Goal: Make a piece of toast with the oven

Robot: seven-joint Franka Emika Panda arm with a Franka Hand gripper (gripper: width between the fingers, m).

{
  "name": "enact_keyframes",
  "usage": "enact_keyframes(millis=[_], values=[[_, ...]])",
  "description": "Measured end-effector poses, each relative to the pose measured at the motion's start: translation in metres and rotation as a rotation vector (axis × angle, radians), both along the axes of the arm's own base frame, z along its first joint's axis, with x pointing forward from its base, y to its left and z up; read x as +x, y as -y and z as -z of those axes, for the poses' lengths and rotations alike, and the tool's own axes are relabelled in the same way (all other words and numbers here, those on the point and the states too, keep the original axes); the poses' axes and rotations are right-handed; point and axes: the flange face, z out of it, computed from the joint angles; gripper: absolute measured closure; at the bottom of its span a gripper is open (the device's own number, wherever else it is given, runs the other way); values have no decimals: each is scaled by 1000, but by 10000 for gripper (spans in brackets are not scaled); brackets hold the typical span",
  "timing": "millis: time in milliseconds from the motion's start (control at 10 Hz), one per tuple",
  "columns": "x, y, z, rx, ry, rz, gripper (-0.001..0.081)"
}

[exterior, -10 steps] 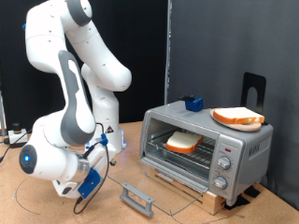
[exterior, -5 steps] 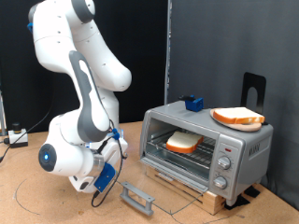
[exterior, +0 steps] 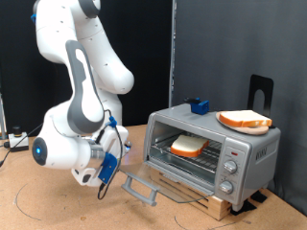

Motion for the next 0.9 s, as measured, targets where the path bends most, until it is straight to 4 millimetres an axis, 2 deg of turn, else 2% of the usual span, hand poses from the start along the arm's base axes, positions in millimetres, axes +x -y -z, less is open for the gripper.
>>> enact_keyframes(millis=[200, 500, 900], values=[[7, 0, -21, -9, 22, 15, -1], [19, -19, -45, -31, 56, 32, -1], [21, -37, -58, -53, 64, 27, -1]])
